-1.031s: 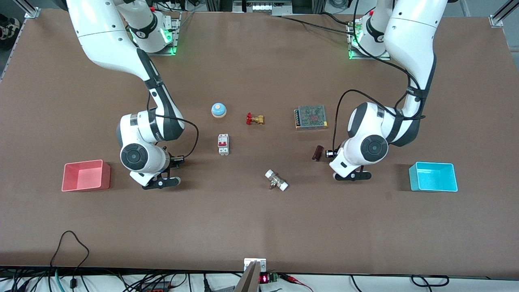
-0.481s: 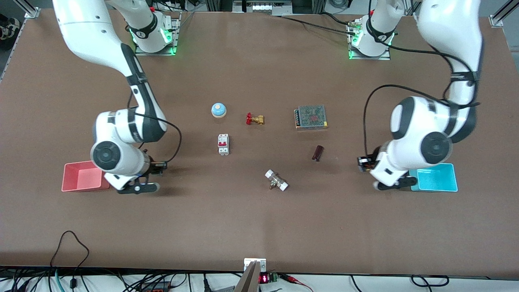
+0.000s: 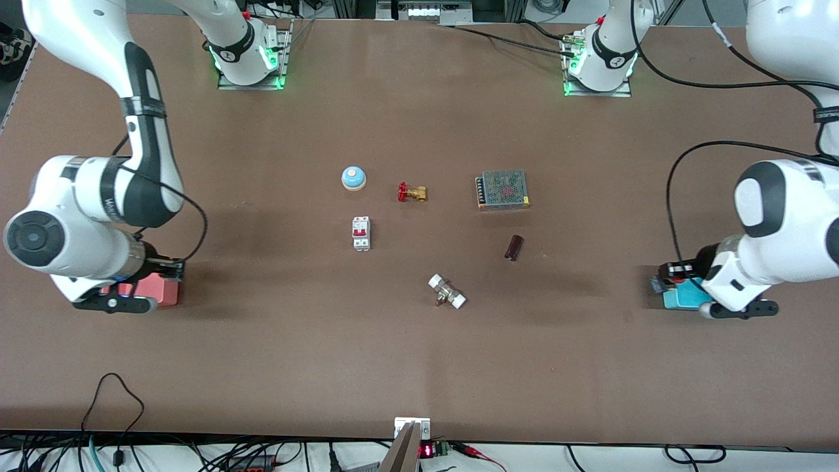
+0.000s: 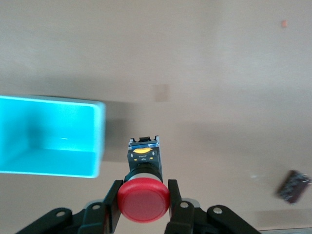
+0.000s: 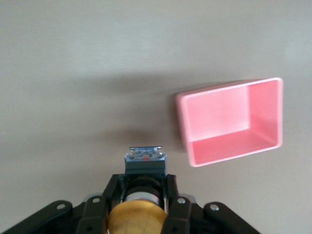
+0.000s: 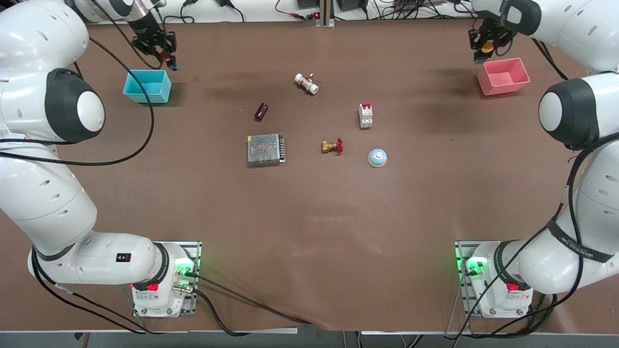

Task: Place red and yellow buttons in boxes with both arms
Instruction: 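Carry the yellow button to the pink box while the left gripper carries red to cyan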

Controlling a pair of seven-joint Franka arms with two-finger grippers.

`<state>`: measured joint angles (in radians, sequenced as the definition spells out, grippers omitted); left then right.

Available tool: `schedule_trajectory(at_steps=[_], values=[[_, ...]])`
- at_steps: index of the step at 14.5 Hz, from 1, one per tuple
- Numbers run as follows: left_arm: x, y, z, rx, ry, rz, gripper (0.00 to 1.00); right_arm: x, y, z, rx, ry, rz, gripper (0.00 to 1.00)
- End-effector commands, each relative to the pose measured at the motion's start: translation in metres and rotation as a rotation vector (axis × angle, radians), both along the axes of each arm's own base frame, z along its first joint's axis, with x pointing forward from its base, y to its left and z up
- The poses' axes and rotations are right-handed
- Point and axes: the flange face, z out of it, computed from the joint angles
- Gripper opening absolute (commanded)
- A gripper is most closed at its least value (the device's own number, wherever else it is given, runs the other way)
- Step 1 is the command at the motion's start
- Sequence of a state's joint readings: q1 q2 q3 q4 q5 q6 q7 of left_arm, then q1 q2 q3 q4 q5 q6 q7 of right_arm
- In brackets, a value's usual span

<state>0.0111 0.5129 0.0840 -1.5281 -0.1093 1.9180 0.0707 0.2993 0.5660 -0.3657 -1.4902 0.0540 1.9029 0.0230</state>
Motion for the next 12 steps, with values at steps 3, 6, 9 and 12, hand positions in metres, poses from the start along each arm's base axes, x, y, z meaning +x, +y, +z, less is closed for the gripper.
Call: schedule_trajectory(at_steps=[3, 6, 9, 12], values=[[0.001, 0.062, -0.019, 0.009, 0.012, -0.11, 0.26, 0.009, -0.083, -0.023, 0.015, 0.003, 0.065, 0.34], [0.005, 0.079, -0.039, 0.017, -0.011, -0.113, 0.26, 0.014, -0.109, -0.042, 0.012, -0.015, 0.14, 0.34], [0.002, 0.102, -0.059, 0.054, 0.005, -0.129, 0.26, 0.018, -0.11, -0.062, 0.007, -0.025, 0.152, 0.34], [0.002, 0.113, -0.083, 0.061, 0.0, -0.118, 0.26, 0.014, -0.123, -0.086, 0.08, -0.015, 0.146, 0.34]])
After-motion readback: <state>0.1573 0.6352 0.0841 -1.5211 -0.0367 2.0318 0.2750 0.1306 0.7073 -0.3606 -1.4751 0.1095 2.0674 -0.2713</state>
